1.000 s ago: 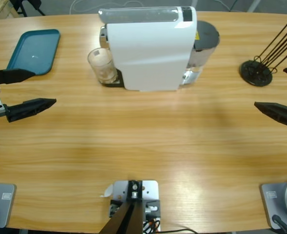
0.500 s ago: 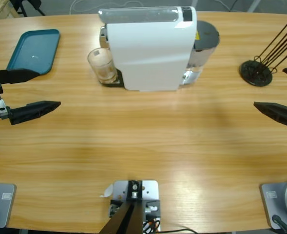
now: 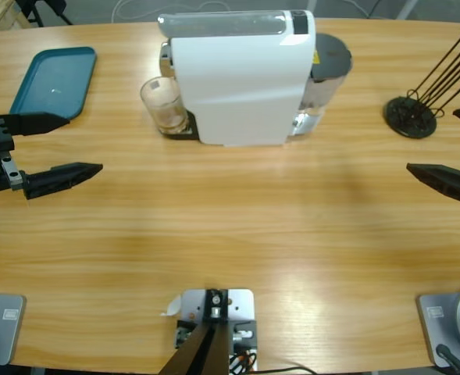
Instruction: Pour coffee
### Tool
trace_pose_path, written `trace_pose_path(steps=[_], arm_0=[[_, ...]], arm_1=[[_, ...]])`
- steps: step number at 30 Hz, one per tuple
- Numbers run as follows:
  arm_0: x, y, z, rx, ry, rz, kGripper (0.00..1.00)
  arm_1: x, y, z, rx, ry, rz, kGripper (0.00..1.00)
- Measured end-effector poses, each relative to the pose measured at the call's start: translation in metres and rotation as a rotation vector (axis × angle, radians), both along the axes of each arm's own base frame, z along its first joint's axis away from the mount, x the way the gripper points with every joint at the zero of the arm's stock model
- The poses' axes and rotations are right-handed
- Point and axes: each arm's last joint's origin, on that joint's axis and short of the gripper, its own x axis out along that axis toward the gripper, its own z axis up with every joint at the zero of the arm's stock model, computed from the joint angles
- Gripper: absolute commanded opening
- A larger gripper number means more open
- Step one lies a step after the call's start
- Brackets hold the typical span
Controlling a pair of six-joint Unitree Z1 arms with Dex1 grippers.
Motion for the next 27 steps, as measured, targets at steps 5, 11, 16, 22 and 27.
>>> trace_pose_path(steps=[5, 11, 16, 22, 27], arm_0=[[0.000, 0.000, 0.000, -0.001, -0.001, 0.000, 0.991], [0.001, -0.001, 0.000, 0.001, 0.001, 0.000, 0.991], [0.002, -0.002, -0.002, 0.010, 0.009, 0.000, 0.982], [0.010, -0.010, -0.005, 0.005, 0.005, 0.000, 0.987], [0.025, -0.026, -0.012, -0.002, -0.002, 0.000, 0.991]], arm_1=[[0.000, 0.000, 0.000, 0.000, 0.000, 0.000, 1.000], [0.000, 0.000, 0.000, 0.000, 0.000, 0.000, 1.000], [0.000, 0.000, 0.000, 0.000, 0.000, 0.000, 1.000], [0.002, 0.002, -0.001, -0.004, 0.005, 0.000, 1.000], [0.004, 0.003, -0.002, -0.007, 0.010, 0.000, 1.000]])
